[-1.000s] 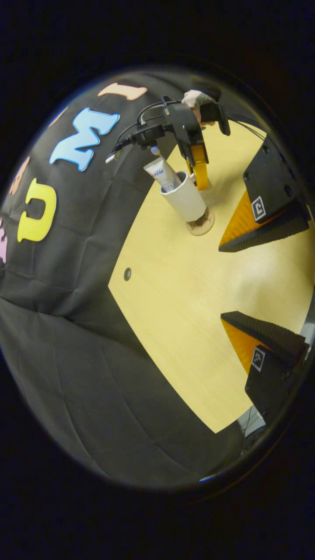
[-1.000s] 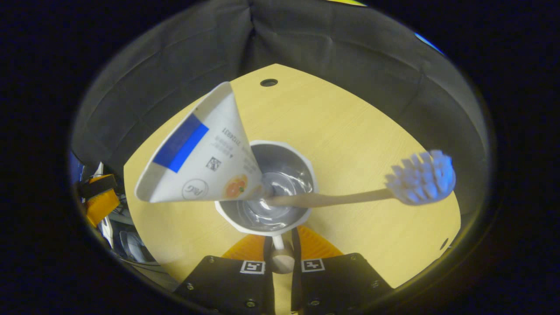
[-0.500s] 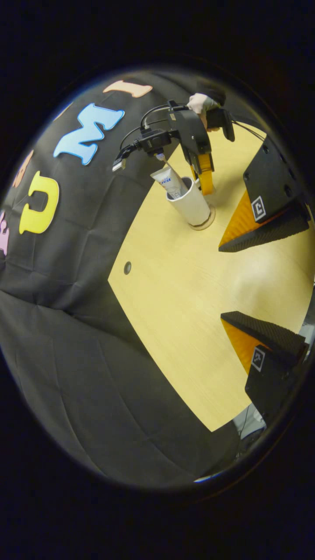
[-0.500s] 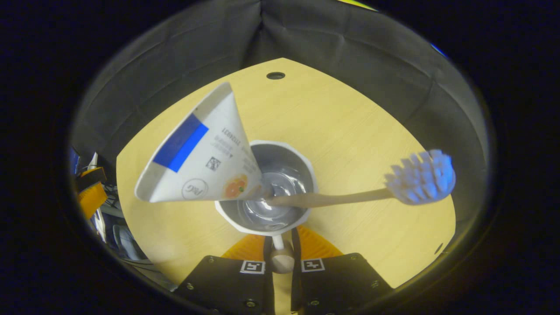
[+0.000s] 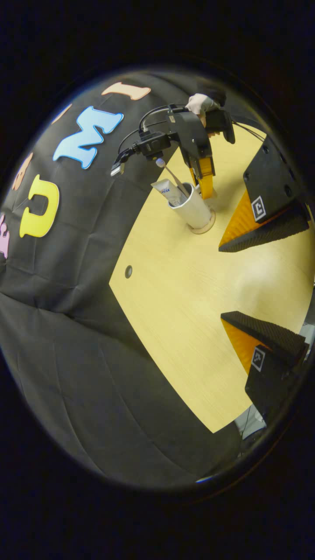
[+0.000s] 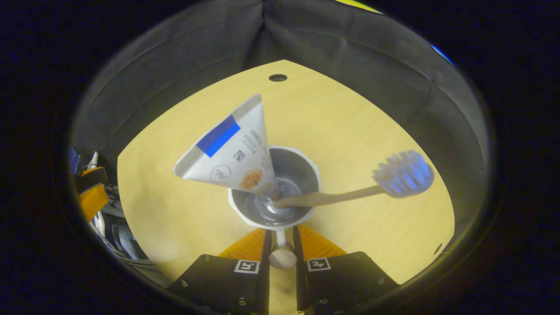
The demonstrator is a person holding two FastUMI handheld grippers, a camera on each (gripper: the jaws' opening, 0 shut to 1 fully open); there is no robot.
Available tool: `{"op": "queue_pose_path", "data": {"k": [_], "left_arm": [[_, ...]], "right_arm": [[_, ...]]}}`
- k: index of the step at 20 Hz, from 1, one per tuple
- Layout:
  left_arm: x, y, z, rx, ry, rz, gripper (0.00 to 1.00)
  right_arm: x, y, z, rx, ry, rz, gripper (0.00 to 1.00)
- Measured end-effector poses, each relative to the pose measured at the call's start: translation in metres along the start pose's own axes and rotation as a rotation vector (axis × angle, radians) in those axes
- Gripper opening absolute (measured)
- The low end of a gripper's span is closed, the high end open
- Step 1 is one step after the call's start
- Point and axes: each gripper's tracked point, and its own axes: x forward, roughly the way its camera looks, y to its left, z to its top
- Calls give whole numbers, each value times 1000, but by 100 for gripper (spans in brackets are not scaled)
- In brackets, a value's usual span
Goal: Put the toothbrush and toothpaste on the desktop into the cup, then pick up the cup and place it on the coaster on the desktop.
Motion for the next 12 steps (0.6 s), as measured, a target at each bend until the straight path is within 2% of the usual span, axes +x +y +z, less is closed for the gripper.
{"op": "queue_pose_path", "data": {"k": [5,9,12], "left_arm": [[-3,-9,2,23,-6,-23,88],[-5,-23,9,49,-18,-62,88],[-4,-41,17,95,-30,-108,88]], "right_arm": [[-18,-1,0,38,-34,-2,24],[-59,-3,2,111,-114,-4,24],[-90,-12,2,164,-190,-58,22]]}}
